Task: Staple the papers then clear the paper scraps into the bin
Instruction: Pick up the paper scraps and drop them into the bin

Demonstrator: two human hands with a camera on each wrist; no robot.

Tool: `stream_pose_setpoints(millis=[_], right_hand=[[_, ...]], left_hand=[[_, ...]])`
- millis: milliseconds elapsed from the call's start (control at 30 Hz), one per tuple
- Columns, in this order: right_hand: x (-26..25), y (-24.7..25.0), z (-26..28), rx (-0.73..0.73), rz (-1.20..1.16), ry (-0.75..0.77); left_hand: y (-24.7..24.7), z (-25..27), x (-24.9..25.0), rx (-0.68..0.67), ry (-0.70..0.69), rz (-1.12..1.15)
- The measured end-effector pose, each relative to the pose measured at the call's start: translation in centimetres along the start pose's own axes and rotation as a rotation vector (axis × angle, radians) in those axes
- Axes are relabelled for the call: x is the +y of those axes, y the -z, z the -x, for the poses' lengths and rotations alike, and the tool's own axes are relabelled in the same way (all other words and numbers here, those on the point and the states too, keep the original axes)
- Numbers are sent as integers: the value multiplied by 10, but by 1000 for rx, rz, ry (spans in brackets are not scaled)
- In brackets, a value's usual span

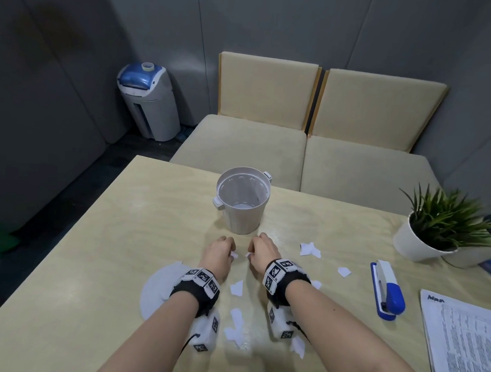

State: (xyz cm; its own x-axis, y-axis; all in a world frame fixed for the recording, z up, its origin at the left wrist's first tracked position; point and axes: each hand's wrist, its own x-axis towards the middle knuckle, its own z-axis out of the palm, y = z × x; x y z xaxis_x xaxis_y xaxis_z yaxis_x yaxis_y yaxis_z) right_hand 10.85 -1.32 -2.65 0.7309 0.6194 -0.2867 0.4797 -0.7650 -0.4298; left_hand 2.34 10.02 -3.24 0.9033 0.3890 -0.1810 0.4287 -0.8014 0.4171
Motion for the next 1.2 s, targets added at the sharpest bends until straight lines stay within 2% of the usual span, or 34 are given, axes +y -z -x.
stream_pose_setpoints(millis=[100,267,333,500,600,700,833,1000,1100,1200], right_hand=[[0,1,-4,-64,10,-26],[2,8,-2,-114,-14,-9],[10,12,3,-97,-109,-33],[54,18,16,41,-369,-215],[60,21,17,70,-402,-191],[42,18,15,10,-370,-170],[24,8,14,-23,-99,-118],[15,5,11,-91,48,-72],[13,8,11,-137,37,-59],[20,14,14,-90,-144,-88]], left_hand=[[6,-9,-2,-81,-13,3],[8,-13,-3,-167,-112,-84],[5,-12,-2,-155,-120,-89],[7,-10,-2,-131,-61,-16],[11,-13,0,-162,-68,-40],[14,-17,2,-202,-91,-72],[18,-19,1,-277,-149,-125],[14,-11,2,-229,-173,-135],[14,-3,5,-181,-174,-92],[15,8,8,-171,-124,65]])
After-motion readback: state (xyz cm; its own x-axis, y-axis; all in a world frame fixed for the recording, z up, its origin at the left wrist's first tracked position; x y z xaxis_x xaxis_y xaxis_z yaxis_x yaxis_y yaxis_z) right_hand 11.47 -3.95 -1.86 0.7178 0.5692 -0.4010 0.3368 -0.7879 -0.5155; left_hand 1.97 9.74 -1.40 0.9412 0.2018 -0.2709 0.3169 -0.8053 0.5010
